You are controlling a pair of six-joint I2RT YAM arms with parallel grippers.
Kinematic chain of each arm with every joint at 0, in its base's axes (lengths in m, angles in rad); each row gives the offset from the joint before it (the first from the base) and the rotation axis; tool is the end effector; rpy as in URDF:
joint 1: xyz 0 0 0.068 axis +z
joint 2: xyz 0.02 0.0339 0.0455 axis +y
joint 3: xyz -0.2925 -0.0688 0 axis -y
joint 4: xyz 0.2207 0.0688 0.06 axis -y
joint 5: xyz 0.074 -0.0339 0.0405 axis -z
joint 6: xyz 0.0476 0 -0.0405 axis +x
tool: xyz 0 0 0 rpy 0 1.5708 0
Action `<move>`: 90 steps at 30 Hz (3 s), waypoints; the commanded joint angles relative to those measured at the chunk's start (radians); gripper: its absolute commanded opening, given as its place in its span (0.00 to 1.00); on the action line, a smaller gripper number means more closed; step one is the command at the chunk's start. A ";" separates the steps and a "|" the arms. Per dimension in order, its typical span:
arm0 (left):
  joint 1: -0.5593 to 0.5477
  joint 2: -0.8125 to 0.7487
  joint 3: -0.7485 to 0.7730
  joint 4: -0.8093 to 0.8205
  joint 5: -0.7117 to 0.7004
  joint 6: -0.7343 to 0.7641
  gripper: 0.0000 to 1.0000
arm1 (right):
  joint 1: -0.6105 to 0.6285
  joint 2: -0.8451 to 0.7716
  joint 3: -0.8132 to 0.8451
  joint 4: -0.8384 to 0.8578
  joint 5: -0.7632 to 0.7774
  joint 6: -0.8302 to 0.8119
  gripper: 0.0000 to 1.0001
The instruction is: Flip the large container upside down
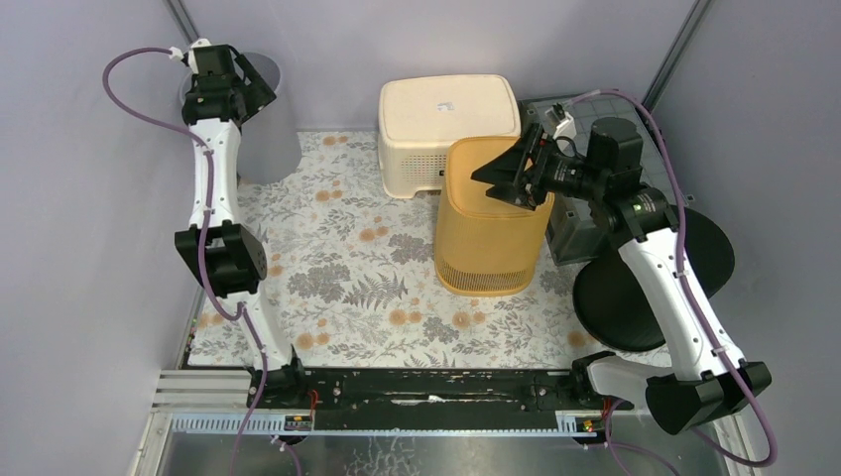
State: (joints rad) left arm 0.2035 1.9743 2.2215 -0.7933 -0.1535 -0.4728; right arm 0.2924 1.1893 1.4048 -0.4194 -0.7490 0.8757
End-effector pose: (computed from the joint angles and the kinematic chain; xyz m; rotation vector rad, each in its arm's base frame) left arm 0.4271 0.0956 0.4318 -0.7853 1.9582 0.0015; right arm 0.2018 0.0946 0.4687 -0.0359 1.9778 1.4637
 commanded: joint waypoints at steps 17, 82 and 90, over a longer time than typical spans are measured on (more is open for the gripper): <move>-0.001 0.042 0.066 0.091 0.183 0.219 0.96 | 0.062 0.060 -0.072 0.141 0.011 -0.038 0.86; -0.067 -0.028 -0.359 0.279 -0.076 0.217 0.15 | 0.108 0.095 -0.127 0.239 0.004 -0.005 0.86; -0.085 -0.148 -0.464 0.252 -0.029 0.178 0.00 | 0.117 0.038 -0.120 0.208 0.020 0.004 0.86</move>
State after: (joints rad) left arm 0.1253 1.8629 1.8225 -0.4339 -0.2100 -0.2230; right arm 0.3912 1.2846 1.2629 -0.1665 -0.7414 0.8726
